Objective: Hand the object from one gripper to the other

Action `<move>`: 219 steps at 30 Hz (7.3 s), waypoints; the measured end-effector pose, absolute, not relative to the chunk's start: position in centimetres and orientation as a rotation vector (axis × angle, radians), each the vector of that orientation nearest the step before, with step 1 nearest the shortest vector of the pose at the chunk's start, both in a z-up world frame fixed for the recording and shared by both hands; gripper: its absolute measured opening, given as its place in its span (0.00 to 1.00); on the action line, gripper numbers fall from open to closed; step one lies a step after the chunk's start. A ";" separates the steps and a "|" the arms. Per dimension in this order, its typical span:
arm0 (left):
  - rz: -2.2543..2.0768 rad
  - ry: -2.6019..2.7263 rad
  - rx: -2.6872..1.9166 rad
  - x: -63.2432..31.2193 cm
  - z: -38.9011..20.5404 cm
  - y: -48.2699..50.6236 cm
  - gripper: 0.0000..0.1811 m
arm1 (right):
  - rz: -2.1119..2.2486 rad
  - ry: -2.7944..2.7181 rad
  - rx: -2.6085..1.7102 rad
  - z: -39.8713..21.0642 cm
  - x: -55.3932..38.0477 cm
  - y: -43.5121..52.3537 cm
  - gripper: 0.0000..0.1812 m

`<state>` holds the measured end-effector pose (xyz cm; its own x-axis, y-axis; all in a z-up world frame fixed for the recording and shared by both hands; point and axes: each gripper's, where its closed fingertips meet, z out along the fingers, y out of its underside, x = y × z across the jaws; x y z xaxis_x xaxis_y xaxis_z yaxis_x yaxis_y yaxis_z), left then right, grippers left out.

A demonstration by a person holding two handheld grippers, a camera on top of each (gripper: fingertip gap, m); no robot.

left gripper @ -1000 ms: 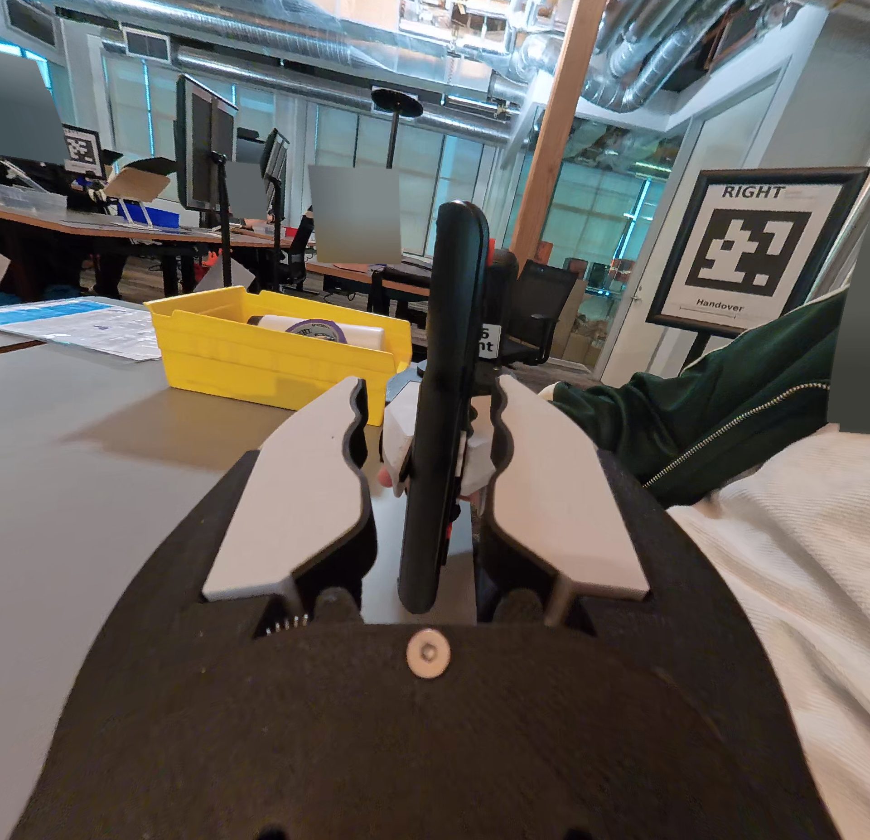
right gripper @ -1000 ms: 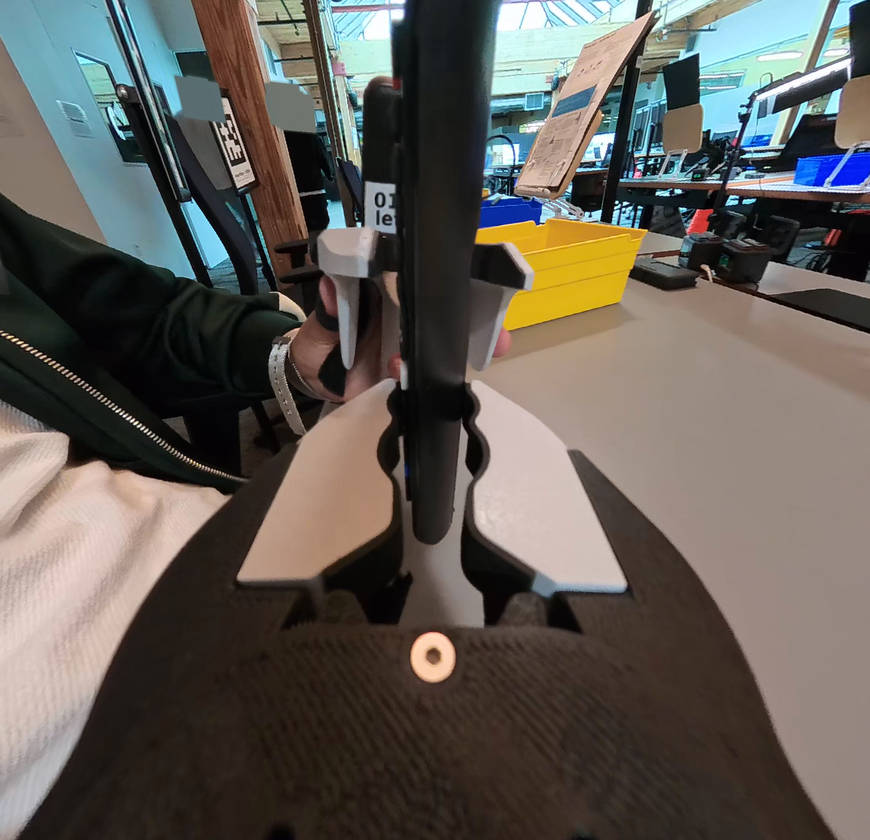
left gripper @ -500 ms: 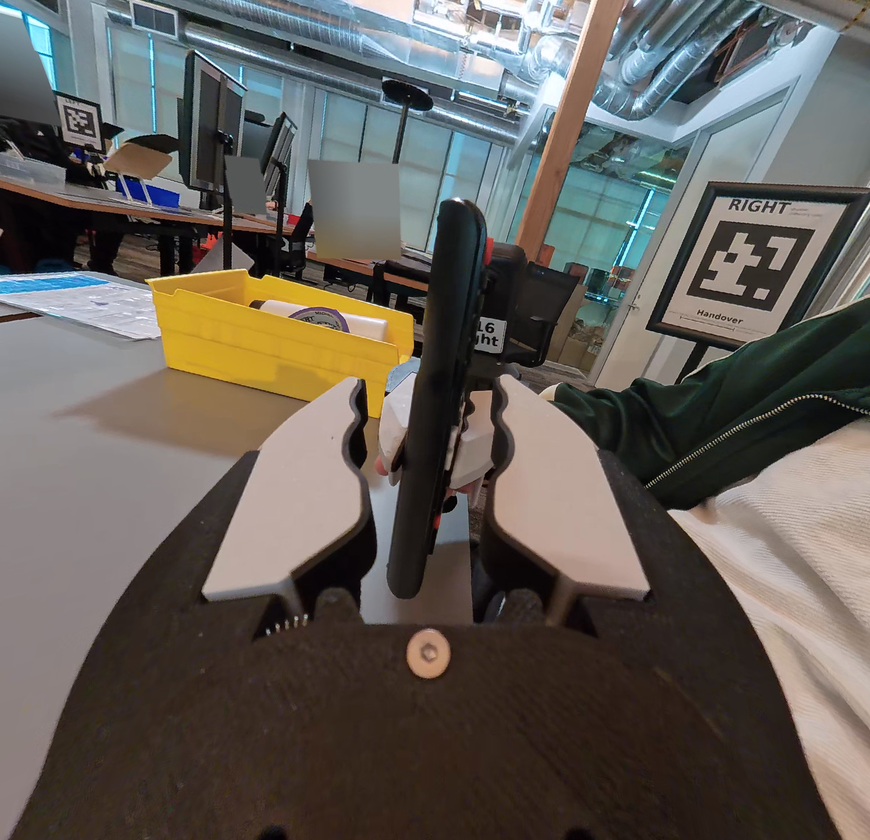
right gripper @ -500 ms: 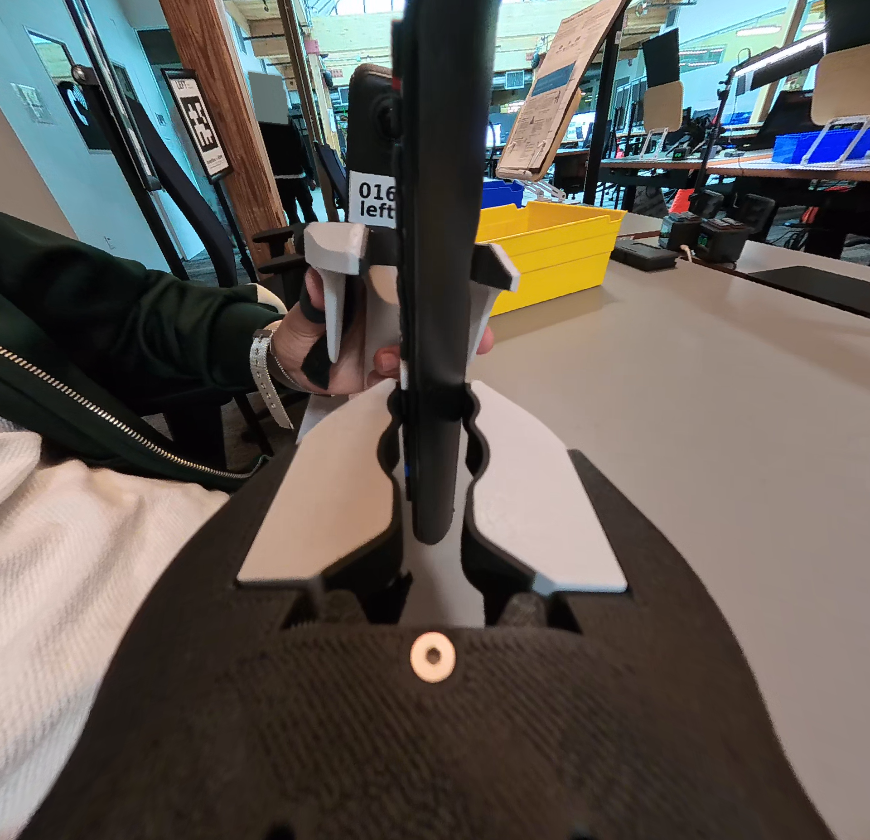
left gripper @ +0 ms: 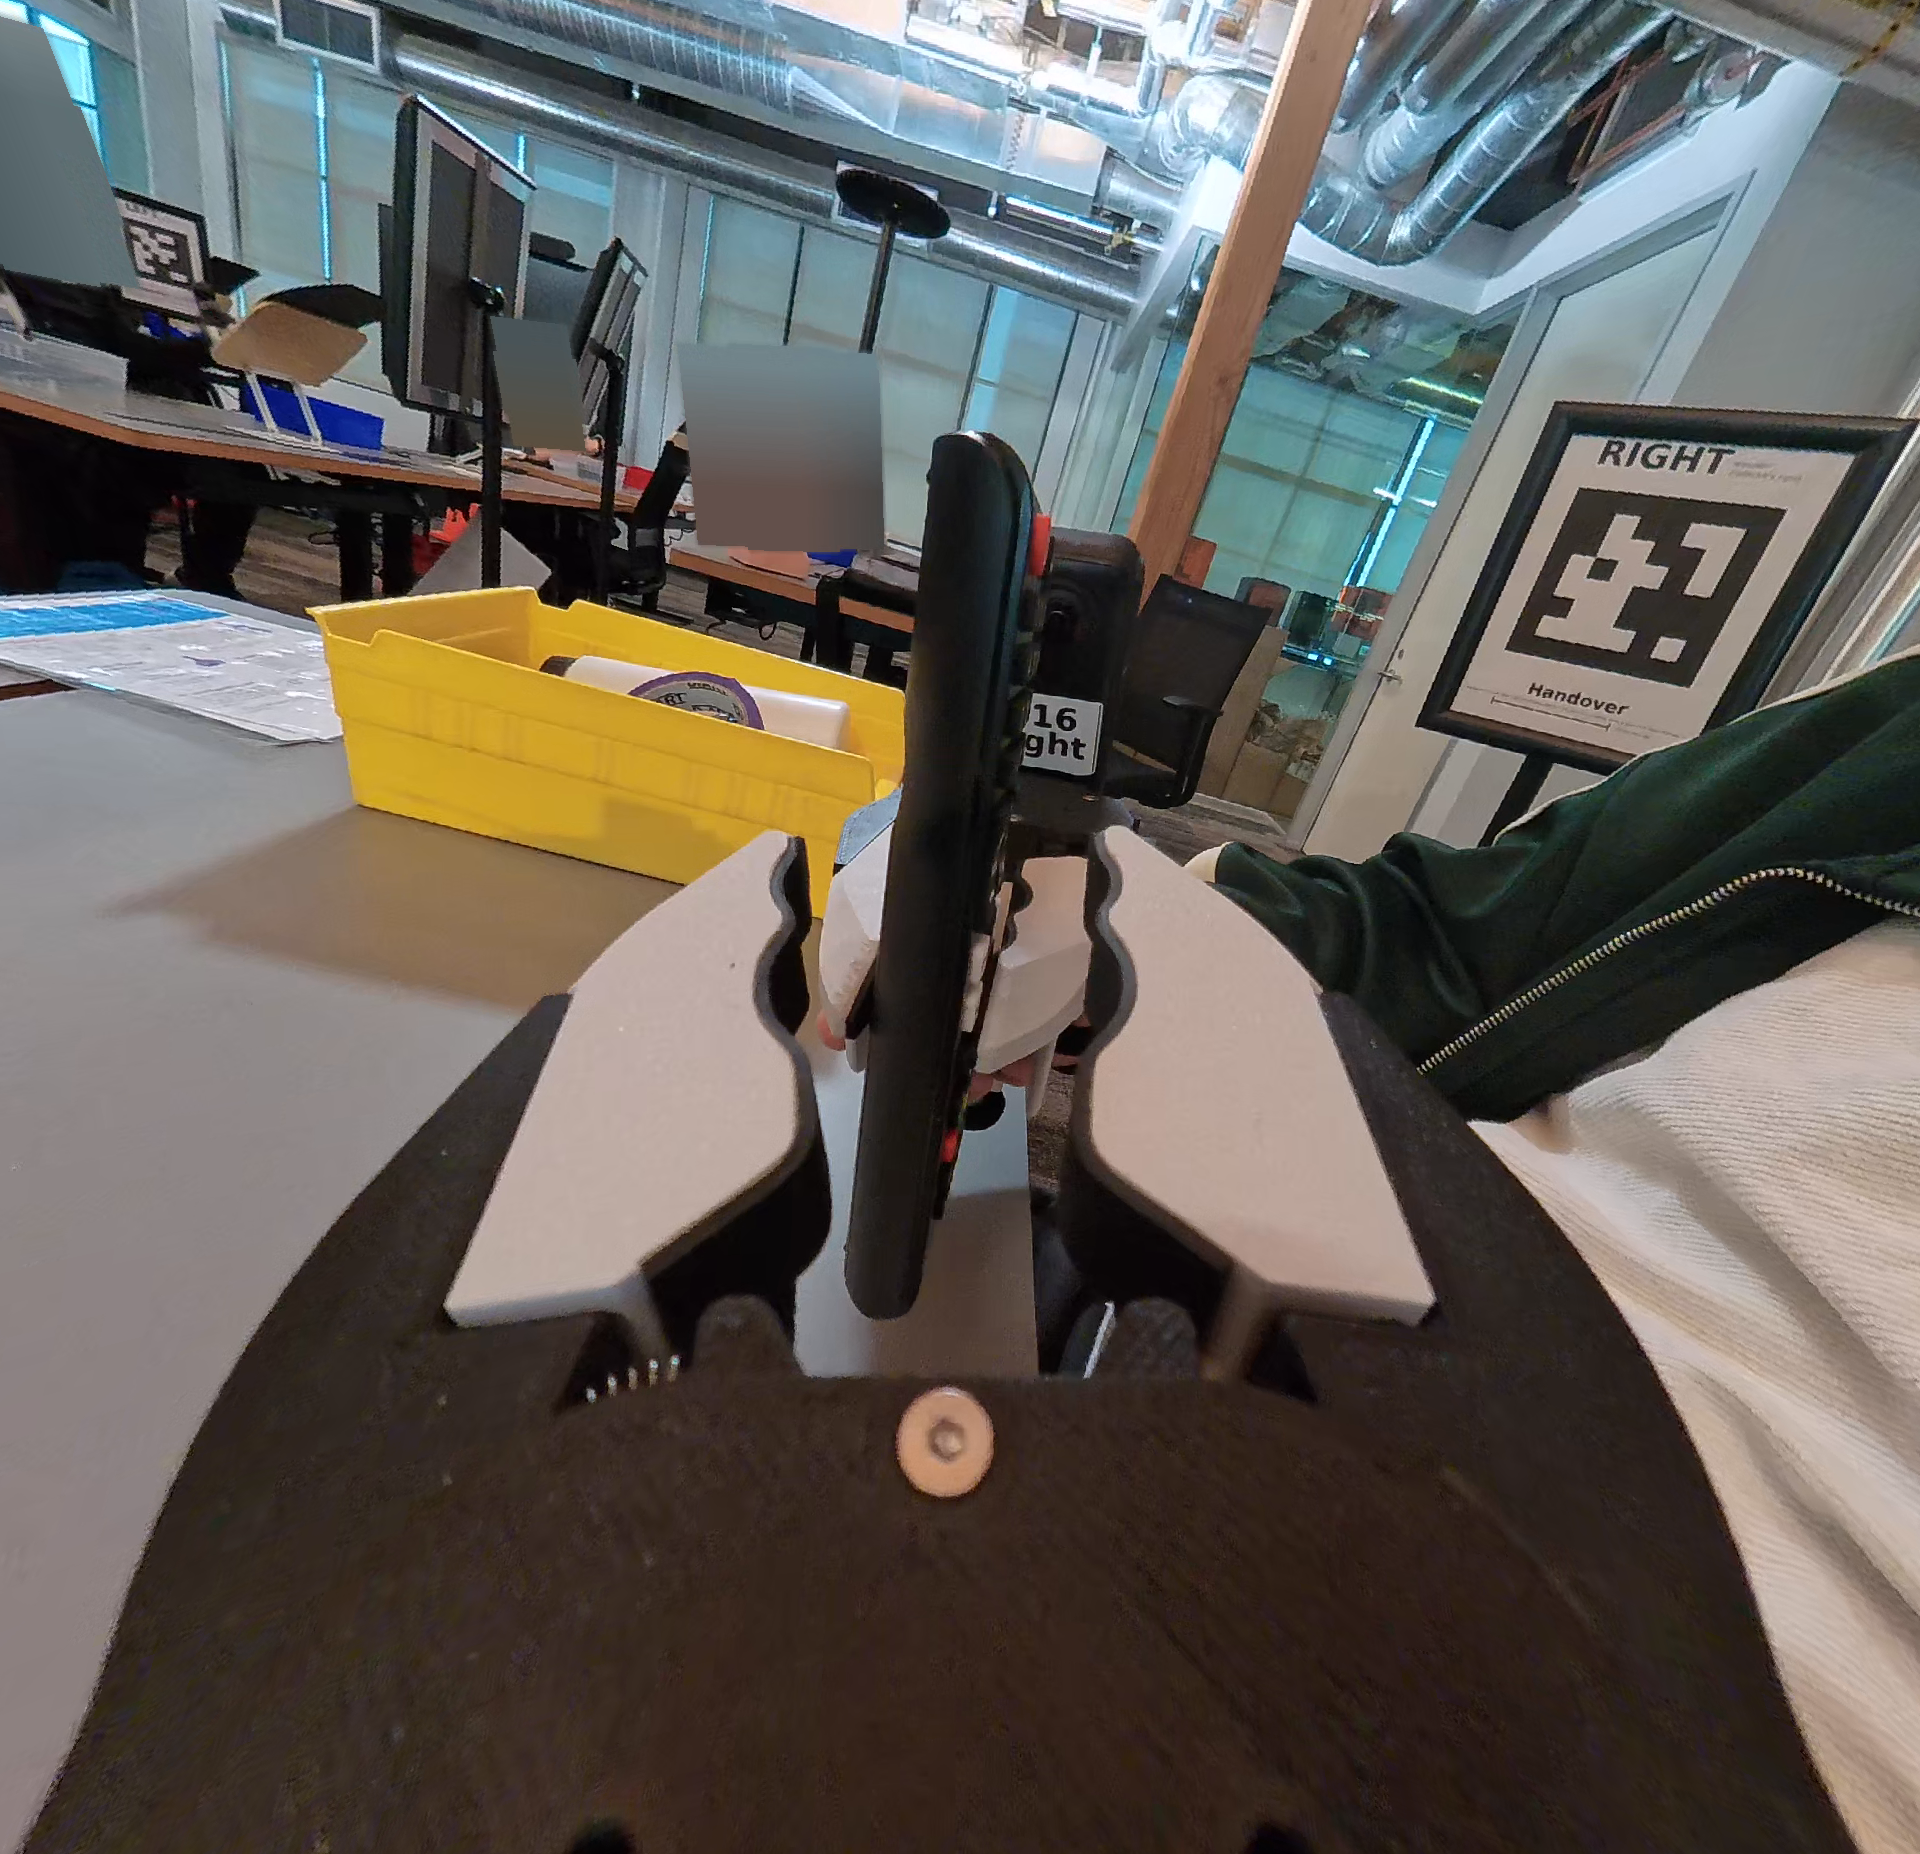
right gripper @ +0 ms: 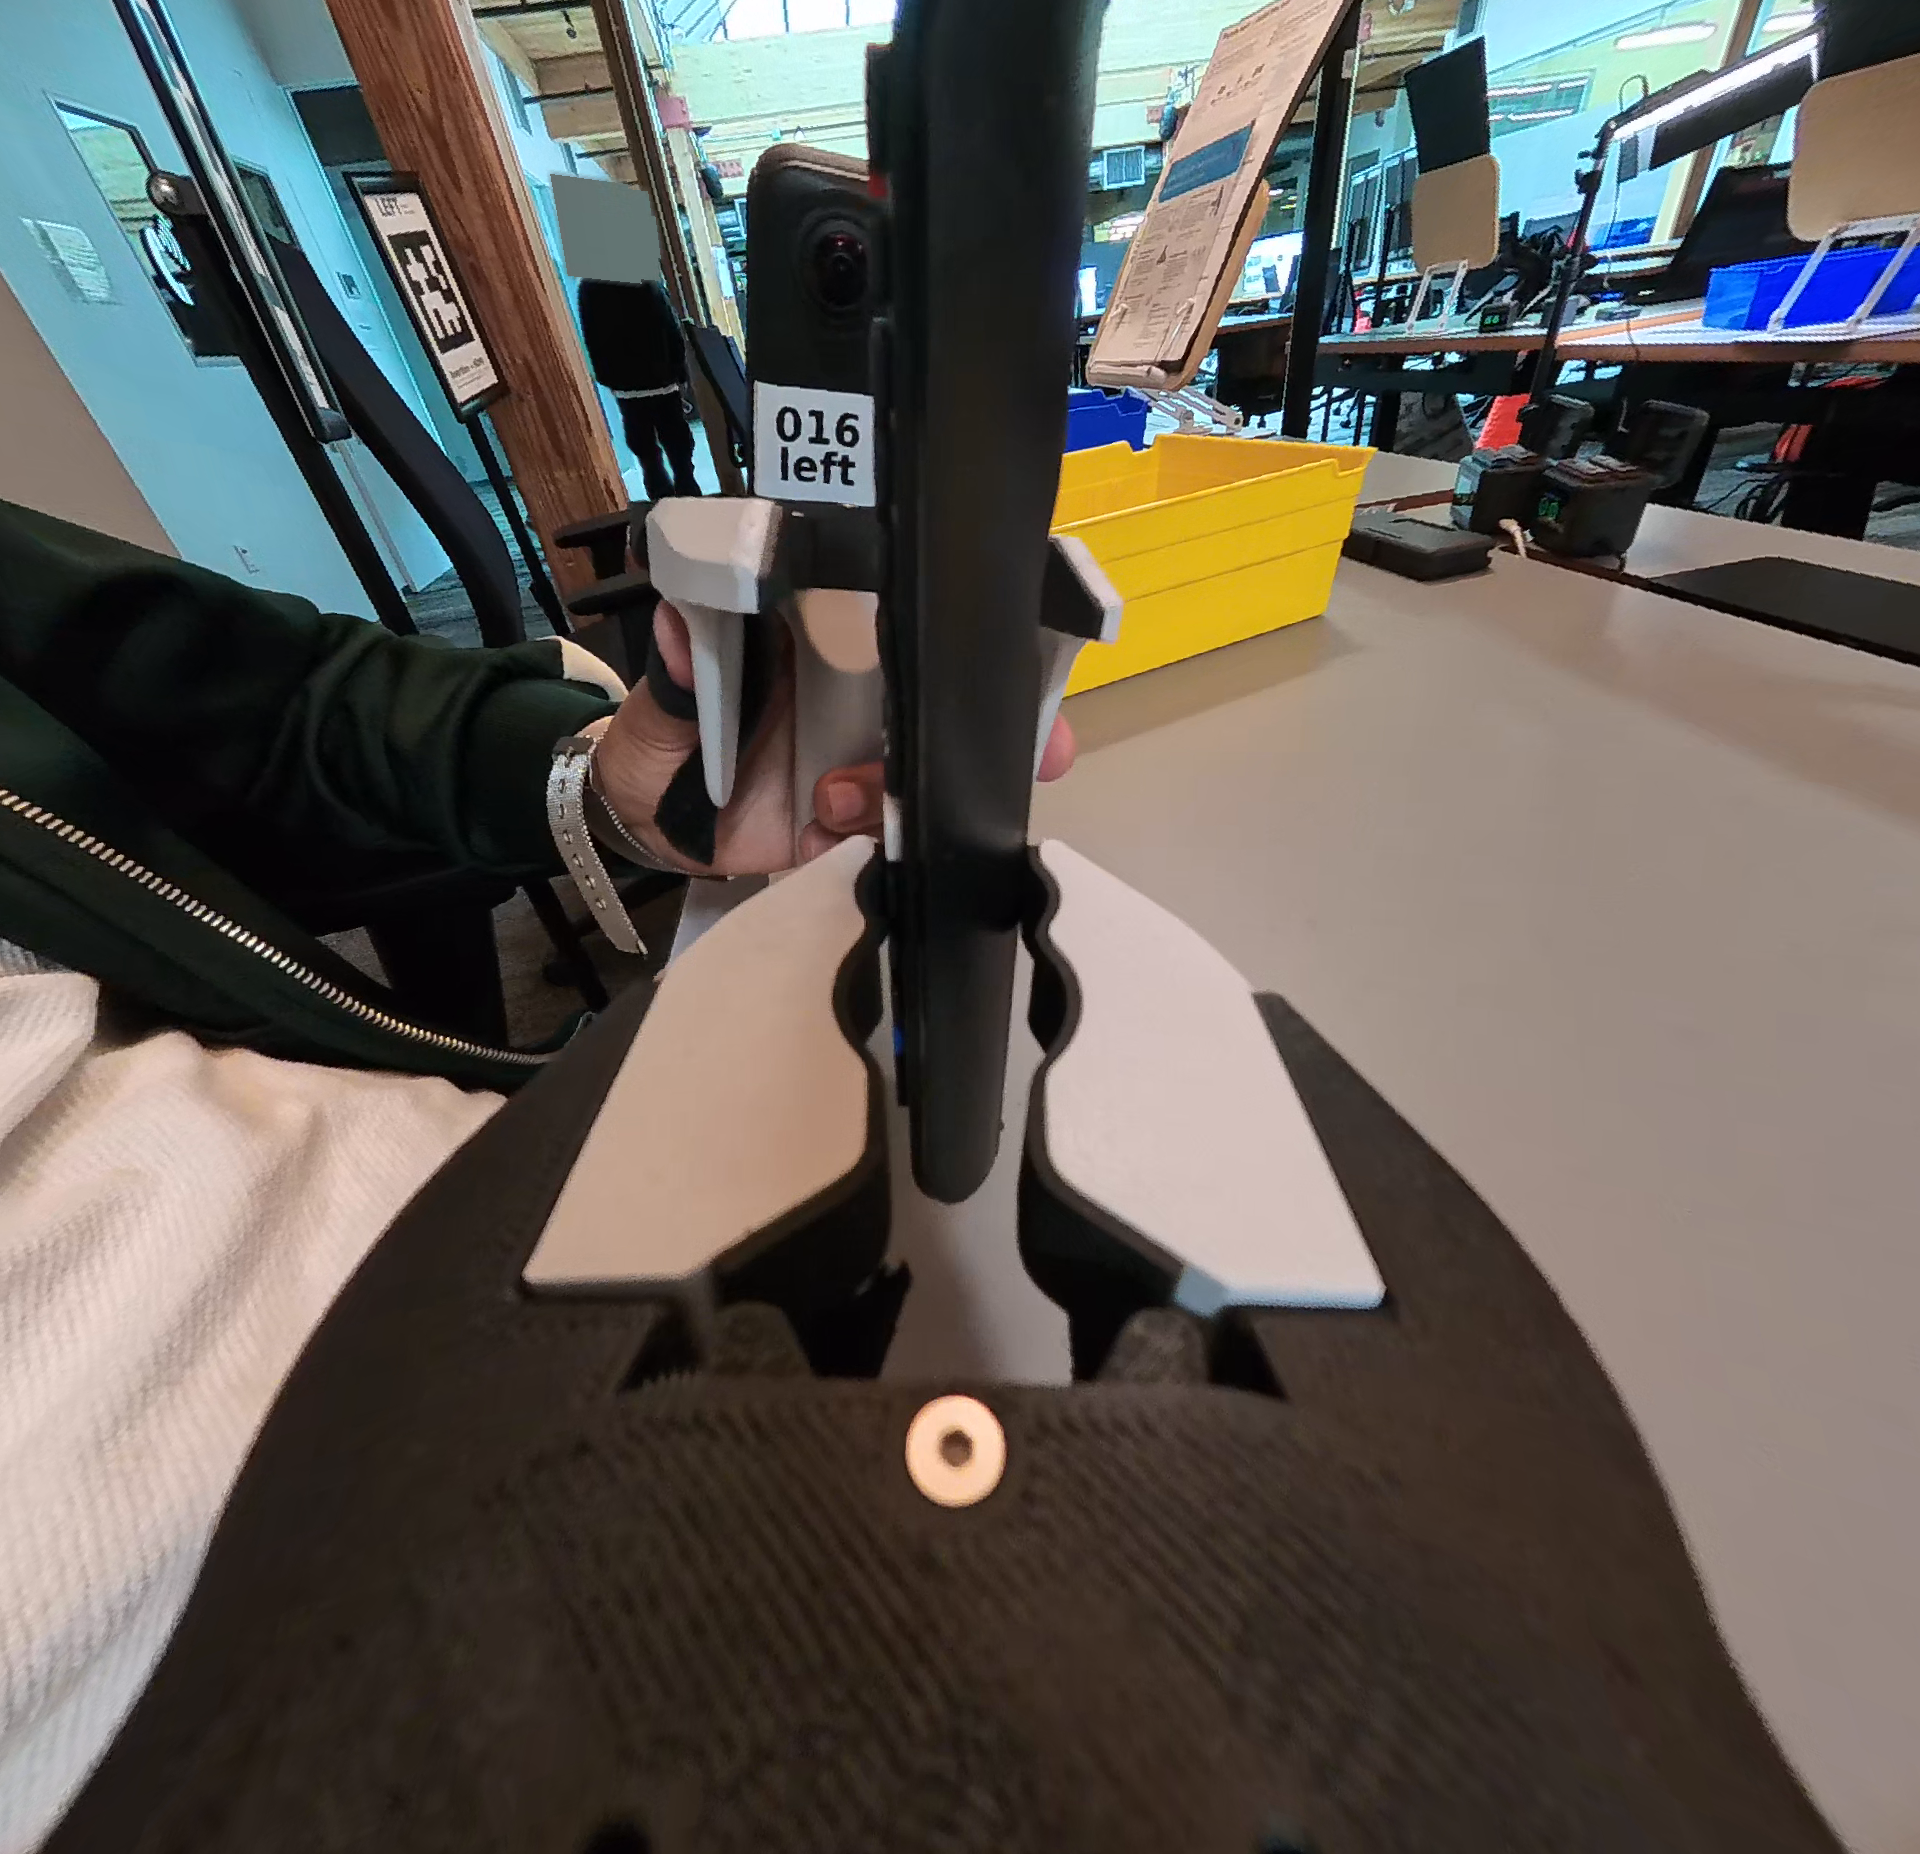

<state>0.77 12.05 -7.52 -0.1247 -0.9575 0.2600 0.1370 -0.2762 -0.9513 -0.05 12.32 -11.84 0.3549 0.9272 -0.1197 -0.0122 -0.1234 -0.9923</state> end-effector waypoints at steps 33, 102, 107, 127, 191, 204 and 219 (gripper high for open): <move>-1.751 1.111 -1.060 0.3 -5.7 9.0 0.35 | 1.230 -0.971 -1.370 -11.0 -0.7 9.9 0.13; -1.368 1.269 -1.191 1.5 -6.5 9.1 0.29 | 0.988 -0.993 -1.355 -11.7 -2.7 10.1 0.27; -1.367 1.288 -1.180 1.5 -6.4 8.9 0.35 | 1.029 -0.943 -1.342 -11.0 -2.4 10.3 0.27; -1.425 1.324 -1.492 3.6 -14.4 10.2 0.36 | 0.951 -0.824 -1.369 -9.3 0.8 12.4 0.28; -1.424 1.408 -1.339 2.8 -12.1 9.6 0.55 | 0.959 -0.816 -1.315 -6.4 1.9 11.1 0.29; -1.390 1.290 -1.138 1.8 -5.1 7.3 0.40 | 1.048 -0.907 -1.324 -8.4 -2.2 8.7 0.29; -1.462 1.282 -1.112 1.4 -4.3 6.5 0.28 | 1.094 -0.947 -1.295 -8.4 -2.9 7.7 0.29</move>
<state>1.45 6.49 -4.34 -0.2212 -0.9722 0.0763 0.0513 -0.0897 -0.9946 -2.89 7.65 -8.40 0.2432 0.9683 -0.0575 -0.0820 -0.0385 -0.9959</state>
